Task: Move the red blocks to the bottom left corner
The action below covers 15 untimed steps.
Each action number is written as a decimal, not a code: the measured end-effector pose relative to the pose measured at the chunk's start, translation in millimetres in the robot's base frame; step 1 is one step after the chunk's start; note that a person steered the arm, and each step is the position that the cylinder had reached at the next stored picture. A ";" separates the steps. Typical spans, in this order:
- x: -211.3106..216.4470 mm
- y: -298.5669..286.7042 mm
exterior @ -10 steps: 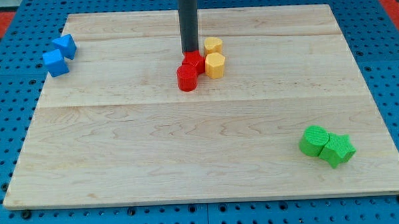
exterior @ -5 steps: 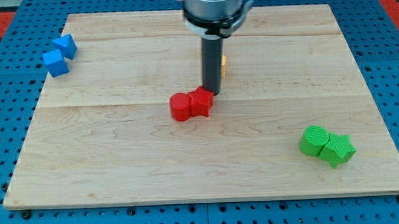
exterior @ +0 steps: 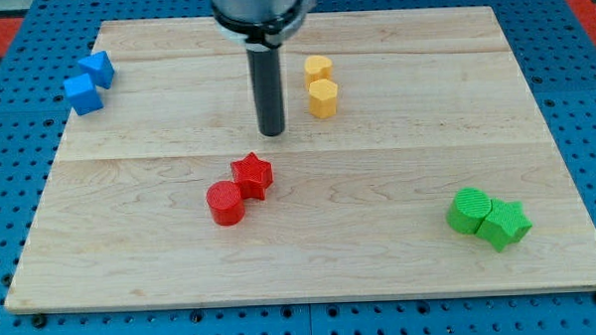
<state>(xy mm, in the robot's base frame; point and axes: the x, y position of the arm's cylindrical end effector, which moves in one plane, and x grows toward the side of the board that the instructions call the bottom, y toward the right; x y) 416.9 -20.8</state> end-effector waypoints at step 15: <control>145.9 -28.1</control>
